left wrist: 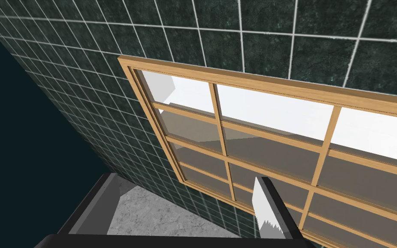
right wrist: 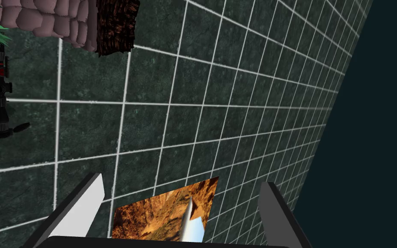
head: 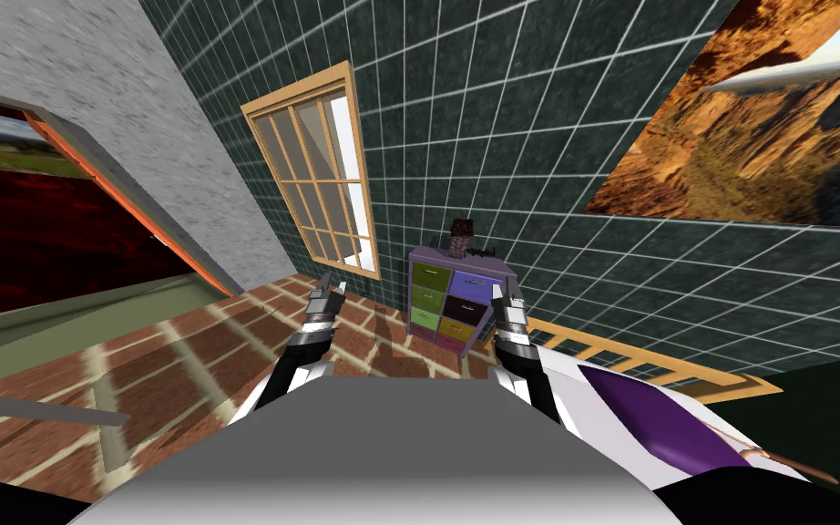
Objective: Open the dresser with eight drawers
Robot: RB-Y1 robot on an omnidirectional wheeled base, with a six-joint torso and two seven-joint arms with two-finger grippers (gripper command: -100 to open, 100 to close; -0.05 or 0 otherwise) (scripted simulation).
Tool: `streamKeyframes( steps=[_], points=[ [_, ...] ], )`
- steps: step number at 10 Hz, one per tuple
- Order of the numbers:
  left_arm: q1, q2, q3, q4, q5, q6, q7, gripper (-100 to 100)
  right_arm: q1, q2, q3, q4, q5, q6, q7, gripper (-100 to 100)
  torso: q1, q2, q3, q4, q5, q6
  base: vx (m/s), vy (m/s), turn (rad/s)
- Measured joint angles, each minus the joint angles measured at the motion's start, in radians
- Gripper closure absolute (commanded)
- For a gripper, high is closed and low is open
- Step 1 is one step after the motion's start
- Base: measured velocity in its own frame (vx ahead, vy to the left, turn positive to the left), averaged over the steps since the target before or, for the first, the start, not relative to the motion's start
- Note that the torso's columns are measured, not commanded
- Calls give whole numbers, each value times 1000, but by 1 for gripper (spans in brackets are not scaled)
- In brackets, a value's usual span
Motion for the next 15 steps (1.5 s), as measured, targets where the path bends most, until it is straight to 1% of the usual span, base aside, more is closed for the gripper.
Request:
streamKeyframes(
  steps=[1,2,9,10,11,12,14,15],
  points=[
    [0,0,0,0,0,0,0,0,0,0,0,0,0,0,0,0,0,40,-82,41,0,0,0,0,0],
    [0,0,0,0,0,0,0,0,0,0,0,0,0,0,0,0,0,104,-209,105,0,0,0,0,0],
    [0,0,0,0,0,0,0,0,0,0,0,0,0,0,0,0,0,618,-1234,617,0,0,0,0,0],
    [0,0,0,0,0,0,0,0,0,0,0,0,0,0,0,-100,0,691,-1382,691,0,0,20,21,-17],
    [0,0,0,0,0,0,0,0,-1,-20,-5,2,10,2,7,-100,1,724,-1451,724,0,0,36,41,-23],
    [0,0,0,0,0,0,0,0,-2,-37,-7,4,25,4,20,-100,2,733,-1471,734,1,0,59,70,-45],
    [0,0,0,0,0,0,0,0,-11,-80,-27,18,74,10,63,-100,2,736,-1477,737,1,0,75,89,-33],
    [0,0,0,0,0,0,0,0,-17,-94,-36,21,97,17,84,-100,1,737,-1477,738,0,0,65,86,-33]
  ],
)
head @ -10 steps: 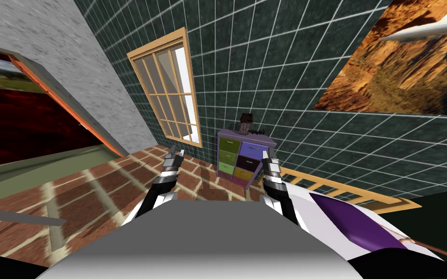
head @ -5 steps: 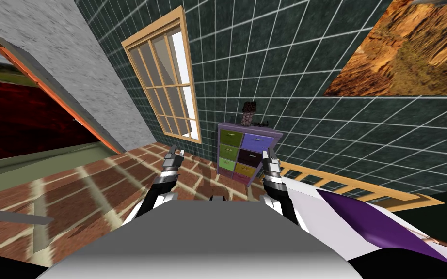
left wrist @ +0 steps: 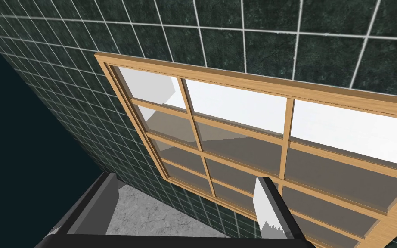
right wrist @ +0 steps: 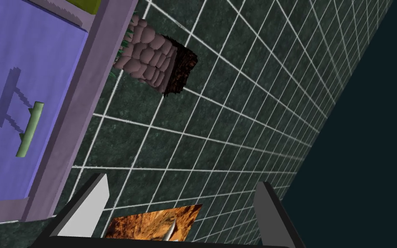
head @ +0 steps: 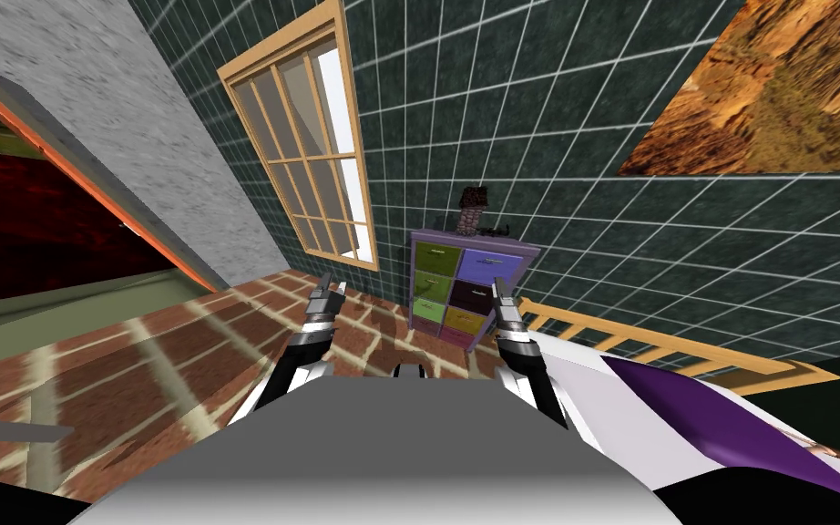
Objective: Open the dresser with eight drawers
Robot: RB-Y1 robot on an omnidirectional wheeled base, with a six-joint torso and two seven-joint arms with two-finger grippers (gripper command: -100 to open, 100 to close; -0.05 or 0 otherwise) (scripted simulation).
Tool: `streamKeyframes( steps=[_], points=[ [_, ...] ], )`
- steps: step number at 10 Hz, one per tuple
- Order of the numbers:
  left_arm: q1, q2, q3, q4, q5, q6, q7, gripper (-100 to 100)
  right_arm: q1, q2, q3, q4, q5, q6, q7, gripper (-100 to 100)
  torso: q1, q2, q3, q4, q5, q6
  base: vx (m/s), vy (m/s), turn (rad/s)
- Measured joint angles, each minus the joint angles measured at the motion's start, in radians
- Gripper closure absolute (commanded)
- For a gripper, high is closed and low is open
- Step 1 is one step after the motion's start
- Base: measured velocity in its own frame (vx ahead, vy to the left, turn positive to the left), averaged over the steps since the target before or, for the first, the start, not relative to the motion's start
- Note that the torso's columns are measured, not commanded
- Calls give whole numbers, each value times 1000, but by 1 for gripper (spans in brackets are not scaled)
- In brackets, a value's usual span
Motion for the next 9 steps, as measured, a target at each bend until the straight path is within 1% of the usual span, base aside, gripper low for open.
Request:
streamKeyframes(
  steps=[3,6,7,9],
  points=[
    [0,0,0,0,0,0,0,0,-13,-34,-28,16,80,11,71,-100,-1,1,1,0,0,0,77,88,-39],
    [0,0,0,0,0,0,0,0,-30,-68,-64,29,170,30,154,-100,-1,1,1,0,0,0,81,105,-44],
    [0,0,0,0,0,0,0,0,-36,-77,-74,34,201,36,183,-100,-1,1,1,1,0,0,61,79,-22],
    [0,0,0,0,0,0,0,0,-43,-90,-90,40,248,42,223,-100,-3,2,1,1,-1,0,63,81,-37]
  ],
)
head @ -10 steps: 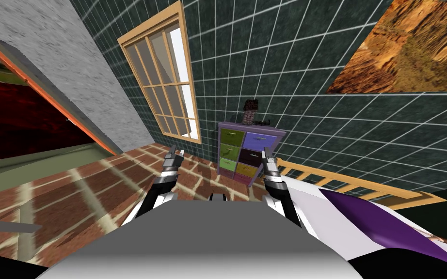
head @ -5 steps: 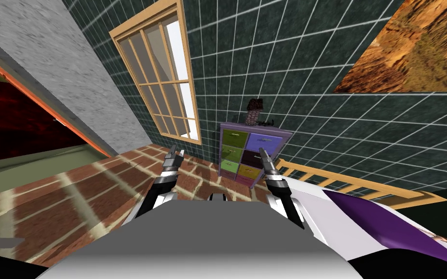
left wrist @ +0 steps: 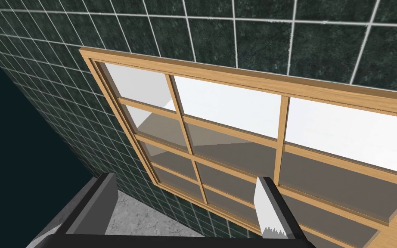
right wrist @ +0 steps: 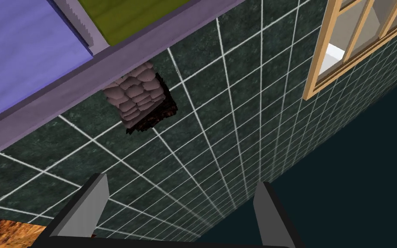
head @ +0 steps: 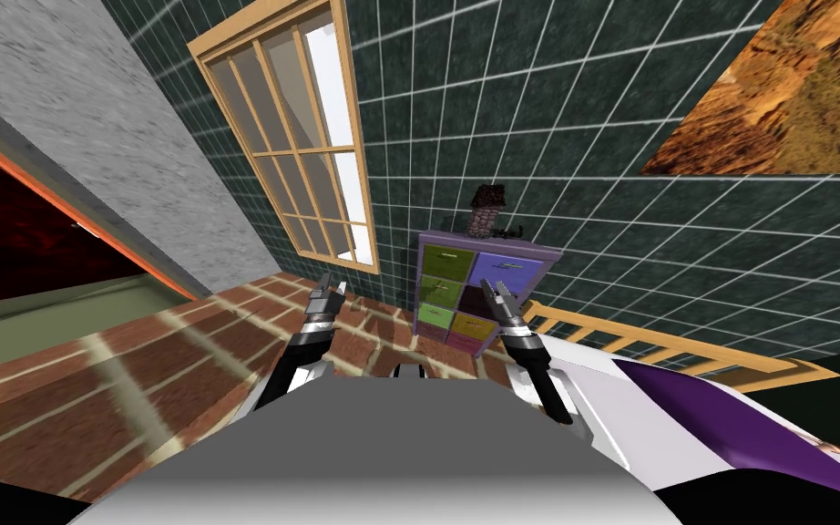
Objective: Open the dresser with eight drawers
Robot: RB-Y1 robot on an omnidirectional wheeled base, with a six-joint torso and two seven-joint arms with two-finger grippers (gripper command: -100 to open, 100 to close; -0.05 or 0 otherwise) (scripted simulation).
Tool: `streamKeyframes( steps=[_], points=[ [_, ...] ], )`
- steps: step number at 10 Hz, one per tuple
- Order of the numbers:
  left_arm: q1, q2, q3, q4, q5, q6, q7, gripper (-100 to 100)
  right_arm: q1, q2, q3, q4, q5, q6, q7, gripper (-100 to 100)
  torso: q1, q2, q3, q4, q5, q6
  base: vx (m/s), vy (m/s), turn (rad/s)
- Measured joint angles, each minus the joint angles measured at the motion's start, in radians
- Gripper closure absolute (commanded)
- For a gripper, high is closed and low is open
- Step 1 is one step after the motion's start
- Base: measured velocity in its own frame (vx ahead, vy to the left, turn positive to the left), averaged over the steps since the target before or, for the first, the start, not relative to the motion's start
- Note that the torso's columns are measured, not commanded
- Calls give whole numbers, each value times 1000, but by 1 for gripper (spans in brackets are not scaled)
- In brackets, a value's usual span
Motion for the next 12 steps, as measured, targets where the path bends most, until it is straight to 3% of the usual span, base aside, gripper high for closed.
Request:
streamKeyframes(
  steps=[12],
  points=[
    [0,0,0,0,0,0,0,0,-54,-102,-115,67,322,58,289,-100,2,0,0,0,1,0,67,87,-36]
  ],
)
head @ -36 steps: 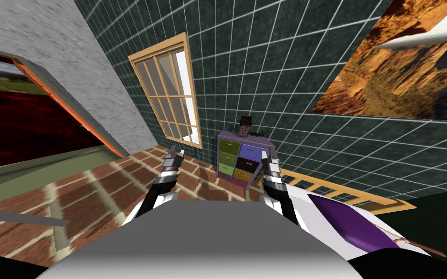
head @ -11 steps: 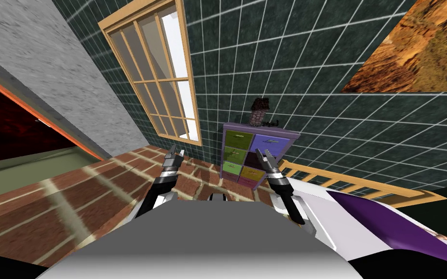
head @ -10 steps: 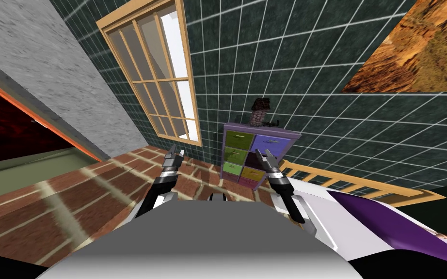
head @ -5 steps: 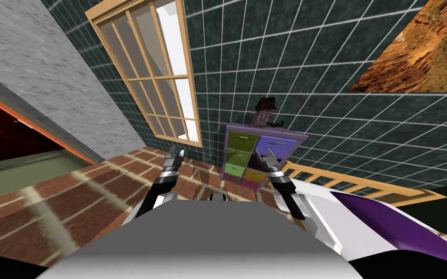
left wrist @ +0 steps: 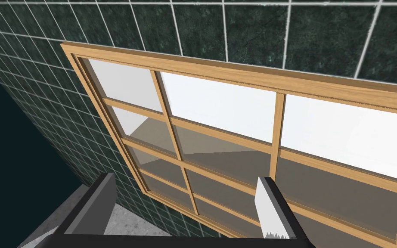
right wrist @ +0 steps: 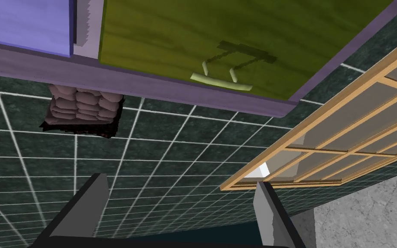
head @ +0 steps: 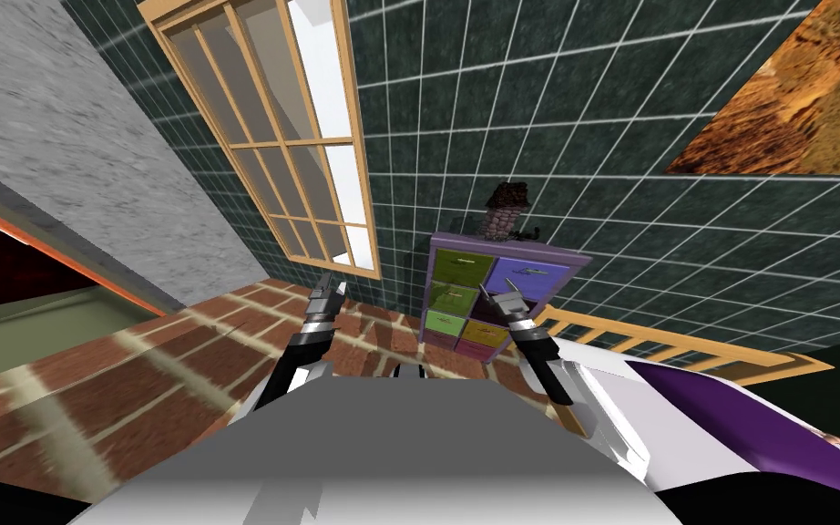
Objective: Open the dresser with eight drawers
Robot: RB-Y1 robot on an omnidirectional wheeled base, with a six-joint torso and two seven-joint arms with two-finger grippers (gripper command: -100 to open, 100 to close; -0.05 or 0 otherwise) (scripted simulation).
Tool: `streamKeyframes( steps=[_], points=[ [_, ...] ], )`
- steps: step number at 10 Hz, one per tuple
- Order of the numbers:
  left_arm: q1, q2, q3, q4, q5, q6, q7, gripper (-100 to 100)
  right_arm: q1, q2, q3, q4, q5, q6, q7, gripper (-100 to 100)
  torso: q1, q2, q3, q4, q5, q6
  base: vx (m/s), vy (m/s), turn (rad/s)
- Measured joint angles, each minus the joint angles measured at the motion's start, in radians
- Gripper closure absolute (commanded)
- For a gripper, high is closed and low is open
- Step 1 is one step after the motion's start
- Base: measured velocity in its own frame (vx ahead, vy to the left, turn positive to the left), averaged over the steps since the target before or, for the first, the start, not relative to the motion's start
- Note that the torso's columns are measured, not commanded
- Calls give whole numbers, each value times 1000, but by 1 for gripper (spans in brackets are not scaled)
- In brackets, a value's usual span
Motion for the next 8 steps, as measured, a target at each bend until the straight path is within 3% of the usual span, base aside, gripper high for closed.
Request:
streamKeyframes(
  steps=[8],
  points=[
    [0,0,0,0,0,0,0,0,-47,-92,-85,82,220,42,192,-100,0,0,0,0,0,0,66,95,-40]
  ],
)
